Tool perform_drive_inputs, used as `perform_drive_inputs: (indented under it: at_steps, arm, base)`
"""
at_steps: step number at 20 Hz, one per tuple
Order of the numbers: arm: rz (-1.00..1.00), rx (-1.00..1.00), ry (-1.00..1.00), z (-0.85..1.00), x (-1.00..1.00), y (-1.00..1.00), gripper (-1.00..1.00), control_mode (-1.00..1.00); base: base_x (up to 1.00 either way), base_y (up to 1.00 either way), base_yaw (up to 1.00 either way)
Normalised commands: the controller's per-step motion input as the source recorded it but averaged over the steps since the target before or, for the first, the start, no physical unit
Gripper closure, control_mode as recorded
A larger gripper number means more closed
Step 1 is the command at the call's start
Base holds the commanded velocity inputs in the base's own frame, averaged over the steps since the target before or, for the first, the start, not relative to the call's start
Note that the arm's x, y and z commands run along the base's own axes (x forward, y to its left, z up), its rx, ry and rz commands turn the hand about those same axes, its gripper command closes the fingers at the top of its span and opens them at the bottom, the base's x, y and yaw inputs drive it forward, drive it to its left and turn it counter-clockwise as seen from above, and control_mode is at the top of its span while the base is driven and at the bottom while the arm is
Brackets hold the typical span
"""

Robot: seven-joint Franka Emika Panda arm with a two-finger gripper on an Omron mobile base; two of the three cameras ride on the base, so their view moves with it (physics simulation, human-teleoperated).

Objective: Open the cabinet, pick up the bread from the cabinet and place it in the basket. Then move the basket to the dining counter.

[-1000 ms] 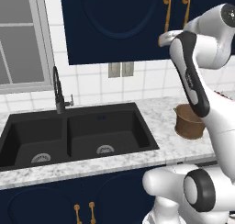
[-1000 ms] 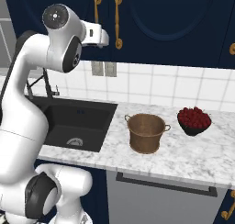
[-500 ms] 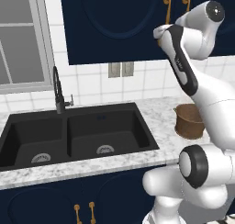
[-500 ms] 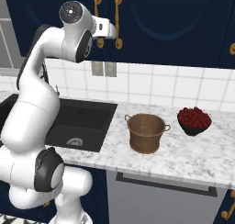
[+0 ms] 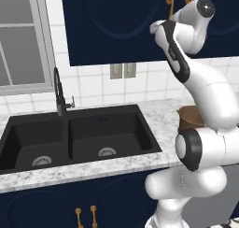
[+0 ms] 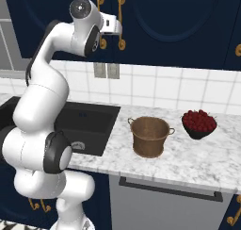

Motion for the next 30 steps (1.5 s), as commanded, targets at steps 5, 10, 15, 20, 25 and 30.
perform_drive_inputs:
  at_steps: [5,10,15,20,25,30]
  arm:
    - [0.00,0.00,0.00,-0.04,0.71,0.01,1.00,-1.00]
    - [0.03,0.03,0.00,-0.22,0.58,0.20,1.00,-1.00]
    - [0.17,0.09,0.00,-0.09,0.38,0.36,1.00,-1.00]
    - [0.15,0.01,0.01,-0.01,-0.17,1.00,1.00,-1.00]
    - [0.06,-0.01,0.03,0.03,-0.78,1.00,1.00,-1.00]
    - [0.00,0.00,0.06,0.18,-1.00,1.00,1.00,-1.00]
  base:
    - [0.00,0.00,0.00]
    - [0.00,0.00,0.00]
    - [0.00,0.00,0.00]
    - [0.00,0.00,0.00]
    - [0.00,0.00,0.00]
    - [0.00,0.00,0.00]
